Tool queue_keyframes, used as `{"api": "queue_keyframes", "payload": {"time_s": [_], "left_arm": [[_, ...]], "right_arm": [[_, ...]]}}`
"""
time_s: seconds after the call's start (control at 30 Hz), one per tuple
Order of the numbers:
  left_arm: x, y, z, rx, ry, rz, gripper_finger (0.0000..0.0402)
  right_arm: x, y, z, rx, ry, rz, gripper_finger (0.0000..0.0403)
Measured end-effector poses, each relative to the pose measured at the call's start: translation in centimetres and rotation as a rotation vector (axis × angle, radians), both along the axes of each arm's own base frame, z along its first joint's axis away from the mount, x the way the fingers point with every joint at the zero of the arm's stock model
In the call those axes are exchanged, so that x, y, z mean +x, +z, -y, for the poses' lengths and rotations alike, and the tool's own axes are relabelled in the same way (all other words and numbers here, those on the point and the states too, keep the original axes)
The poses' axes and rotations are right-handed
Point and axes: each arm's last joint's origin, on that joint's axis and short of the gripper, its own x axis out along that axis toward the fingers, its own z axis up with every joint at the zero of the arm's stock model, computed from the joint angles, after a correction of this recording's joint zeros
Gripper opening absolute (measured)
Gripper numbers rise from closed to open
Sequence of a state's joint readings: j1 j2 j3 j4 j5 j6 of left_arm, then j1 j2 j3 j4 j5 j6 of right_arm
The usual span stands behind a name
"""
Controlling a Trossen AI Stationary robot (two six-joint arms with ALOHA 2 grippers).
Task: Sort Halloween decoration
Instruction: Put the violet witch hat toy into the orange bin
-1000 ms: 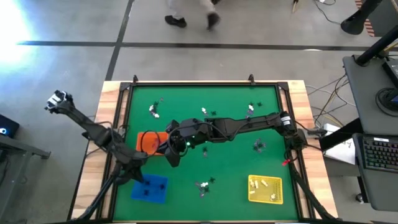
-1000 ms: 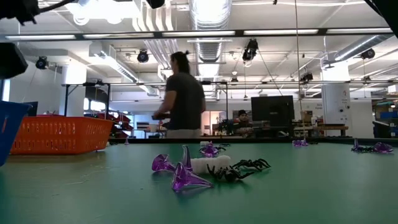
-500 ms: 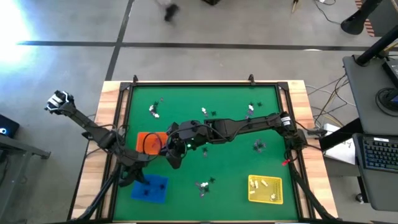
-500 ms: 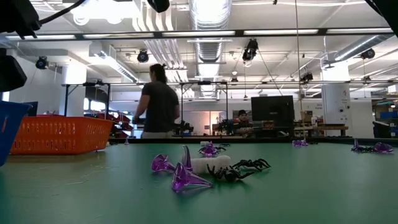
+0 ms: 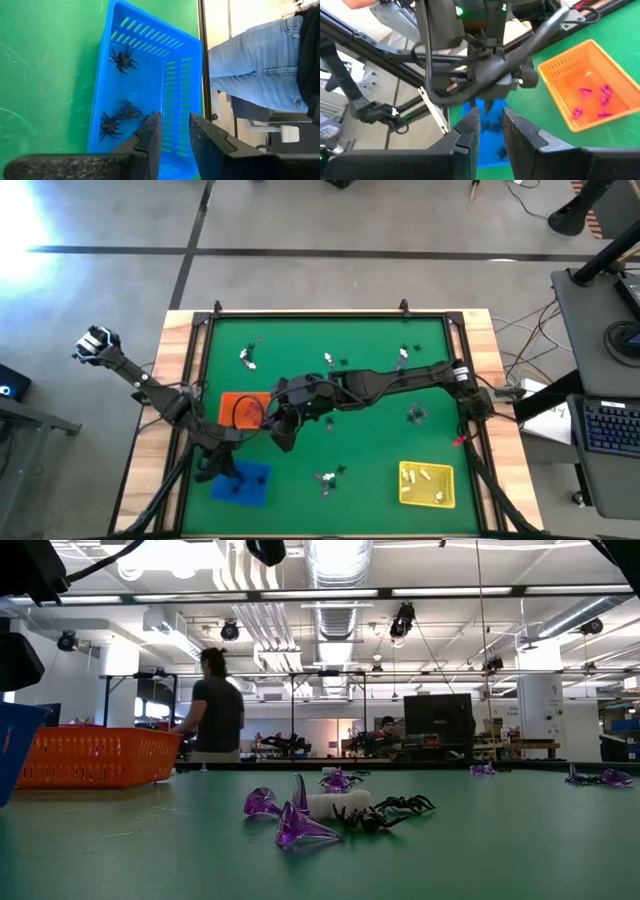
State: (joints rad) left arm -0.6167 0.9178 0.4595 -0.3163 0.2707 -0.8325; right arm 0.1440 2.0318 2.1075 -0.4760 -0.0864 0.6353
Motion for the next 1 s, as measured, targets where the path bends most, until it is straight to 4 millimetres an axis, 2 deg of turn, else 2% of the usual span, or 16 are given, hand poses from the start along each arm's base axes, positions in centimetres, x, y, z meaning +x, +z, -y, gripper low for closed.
{"api": "queue_keyframes", "payload": {"time_s": [0.23, 0.43, 0.5, 0.7, 0.83, 1.0], "left_arm": [[0.2, 0.9, -0.1, 0.038, 0.047, 0.040, 0.0086], [0.1, 2.4, -1.0, 0.266, 0.202, 0.042, 0.0086], [0.1, 3.5, -1.5, 0.357, 0.290, 0.058, 0.0086], [0.3, 8.7, -2.7, 0.632, 0.545, 0.219, 0.0086], [-0.4, 11.8, -3.5, 0.763, 0.592, 0.246, 0.0086], [-0.7, 14.7, -3.8, 0.794, 0.588, 0.246, 0.0086]], "right_arm": [[-1.8, 1.6, 0.3, -0.074, 0.028, -0.033, 0.0073], [-3.9, 2.5, 1.2, -0.194, 0.076, -0.117, 0.0072], [-4.4, 2.5, 1.6, -0.222, 0.056, -0.163, 0.0073], [-5.3, 1.9, 3.0, -0.323, 0.003, -0.282, 0.0072], [-5.5, 1.4, 3.9, -0.352, 0.006, -0.334, 0.0073], [-5.4, 1.3, 4.5, -0.367, 0.006, -0.336, 0.0073]]}}
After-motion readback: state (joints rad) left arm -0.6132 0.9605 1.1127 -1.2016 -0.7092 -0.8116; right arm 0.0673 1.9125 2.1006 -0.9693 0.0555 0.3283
